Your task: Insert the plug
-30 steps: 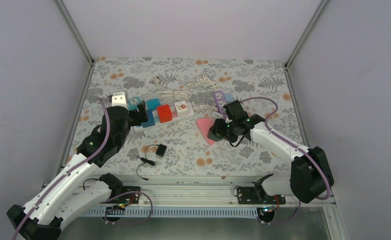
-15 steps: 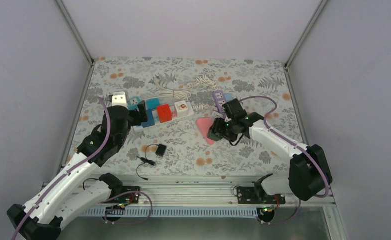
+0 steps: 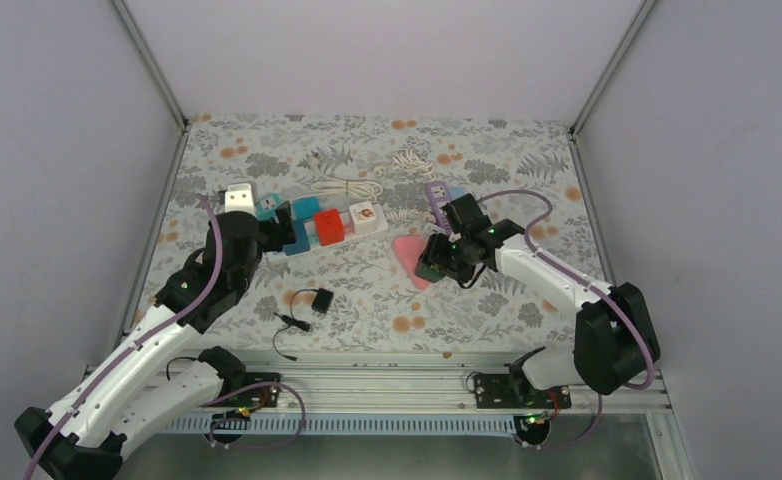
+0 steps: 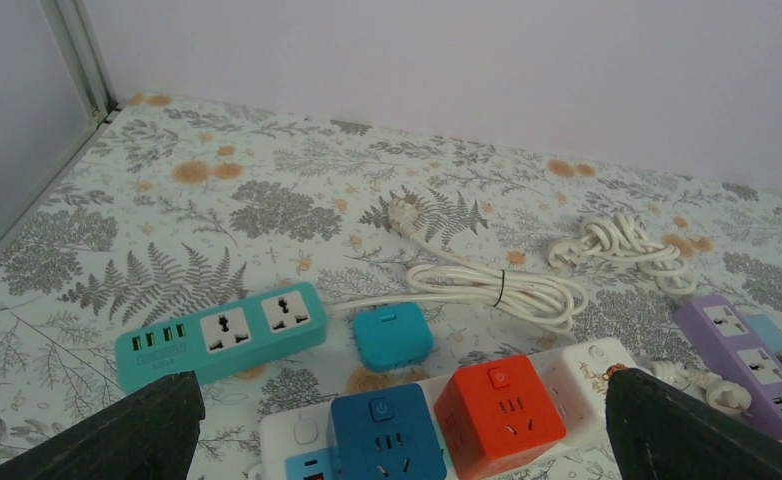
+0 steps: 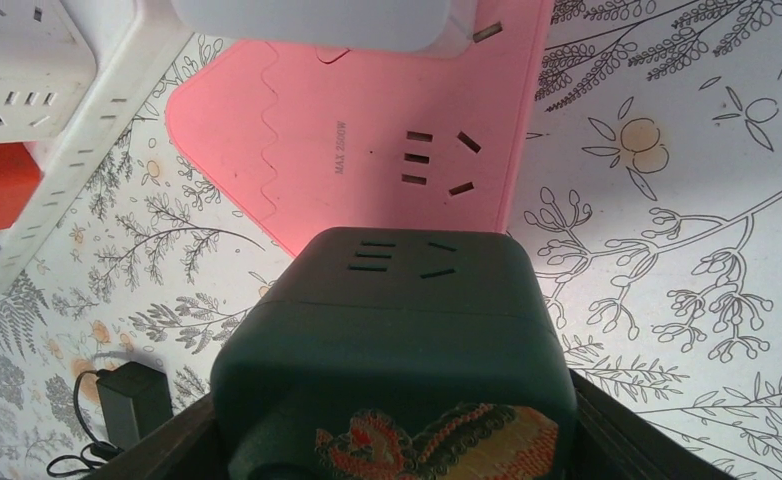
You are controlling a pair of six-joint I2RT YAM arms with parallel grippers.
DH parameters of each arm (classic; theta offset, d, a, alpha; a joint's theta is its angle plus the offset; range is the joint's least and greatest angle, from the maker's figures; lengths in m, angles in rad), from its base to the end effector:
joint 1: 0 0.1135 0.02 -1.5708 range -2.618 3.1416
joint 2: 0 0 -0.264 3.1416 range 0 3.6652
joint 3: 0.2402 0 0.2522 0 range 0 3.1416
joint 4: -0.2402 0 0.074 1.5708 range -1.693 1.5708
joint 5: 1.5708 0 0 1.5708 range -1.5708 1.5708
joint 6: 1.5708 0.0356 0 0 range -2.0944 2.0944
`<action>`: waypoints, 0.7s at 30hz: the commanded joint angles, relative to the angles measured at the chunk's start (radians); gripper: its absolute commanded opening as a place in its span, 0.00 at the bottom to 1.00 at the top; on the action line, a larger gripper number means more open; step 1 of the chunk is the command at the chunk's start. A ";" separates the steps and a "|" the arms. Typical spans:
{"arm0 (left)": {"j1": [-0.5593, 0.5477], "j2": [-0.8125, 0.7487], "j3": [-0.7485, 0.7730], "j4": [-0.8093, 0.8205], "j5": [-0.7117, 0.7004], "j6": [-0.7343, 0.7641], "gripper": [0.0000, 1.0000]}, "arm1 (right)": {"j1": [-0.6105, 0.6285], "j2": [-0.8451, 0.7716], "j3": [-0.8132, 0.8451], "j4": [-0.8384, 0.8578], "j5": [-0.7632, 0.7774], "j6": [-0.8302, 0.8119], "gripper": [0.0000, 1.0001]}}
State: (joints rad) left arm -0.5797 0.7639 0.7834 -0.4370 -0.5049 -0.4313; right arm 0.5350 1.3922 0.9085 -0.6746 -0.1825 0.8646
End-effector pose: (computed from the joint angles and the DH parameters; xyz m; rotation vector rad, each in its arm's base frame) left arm 0.1510 -0.0783 0.3182 -0.1780 1.9291 -0.1705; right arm 0.2217 0.1389 0.2126 0.4187 2.8538 0.5905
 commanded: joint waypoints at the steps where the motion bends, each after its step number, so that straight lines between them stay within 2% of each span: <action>1: 0.001 0.000 0.001 0.001 -0.018 -0.007 1.00 | -0.004 0.045 -0.070 -0.082 0.061 0.052 0.06; 6: 0.001 0.000 0.002 0.000 -0.018 -0.007 1.00 | -0.002 0.052 -0.089 -0.063 0.053 0.082 0.08; 14: 0.001 0.002 0.001 -0.001 -0.020 -0.007 1.00 | -0.003 0.118 -0.028 -0.173 0.109 0.113 0.06; 21: 0.001 0.009 0.002 0.000 -0.023 -0.007 1.00 | 0.006 0.145 -0.029 -0.180 0.102 0.152 0.05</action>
State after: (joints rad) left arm -0.5797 0.7689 0.7834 -0.4381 -0.5087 -0.4313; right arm 0.5343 1.4429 0.9497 -0.7193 -0.1574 0.9722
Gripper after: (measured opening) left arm 0.999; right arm 0.645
